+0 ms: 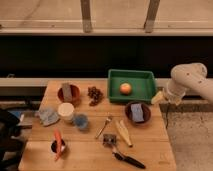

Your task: Place apple in plastic cup

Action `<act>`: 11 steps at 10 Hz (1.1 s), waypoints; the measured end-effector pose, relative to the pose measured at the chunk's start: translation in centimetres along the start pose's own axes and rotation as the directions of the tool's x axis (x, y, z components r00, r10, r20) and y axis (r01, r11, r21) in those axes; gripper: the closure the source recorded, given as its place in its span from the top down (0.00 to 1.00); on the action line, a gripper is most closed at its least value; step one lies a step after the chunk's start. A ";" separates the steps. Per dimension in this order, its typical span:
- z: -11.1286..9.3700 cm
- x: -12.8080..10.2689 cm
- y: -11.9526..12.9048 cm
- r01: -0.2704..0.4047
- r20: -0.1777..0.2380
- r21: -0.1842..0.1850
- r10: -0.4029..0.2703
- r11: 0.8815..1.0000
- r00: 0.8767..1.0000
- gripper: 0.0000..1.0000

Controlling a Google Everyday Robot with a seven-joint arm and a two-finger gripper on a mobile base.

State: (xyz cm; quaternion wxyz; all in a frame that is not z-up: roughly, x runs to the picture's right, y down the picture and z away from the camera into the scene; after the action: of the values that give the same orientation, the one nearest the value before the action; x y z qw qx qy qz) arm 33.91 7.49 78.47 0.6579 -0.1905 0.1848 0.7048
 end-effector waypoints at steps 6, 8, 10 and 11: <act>2.4 -5.4 13.6 0.252 -0.003 -0.006 -0.252 0.968 0.968 0.78; 3.2 -7.8 18.2 0.326 0.006 -0.003 -0.326 0.945 0.945 0.78; 3.4 -8.3 19.1 0.344 0.009 -0.001 -0.344 0.939 0.939 0.78; 3.4 -8.3 18.8 0.342 0.005 0.004 -0.342 0.940 0.940 0.78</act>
State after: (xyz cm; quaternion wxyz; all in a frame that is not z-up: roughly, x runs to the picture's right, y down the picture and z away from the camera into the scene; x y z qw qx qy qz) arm 15.63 0.88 85.76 0.7712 -0.2167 0.1483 0.5799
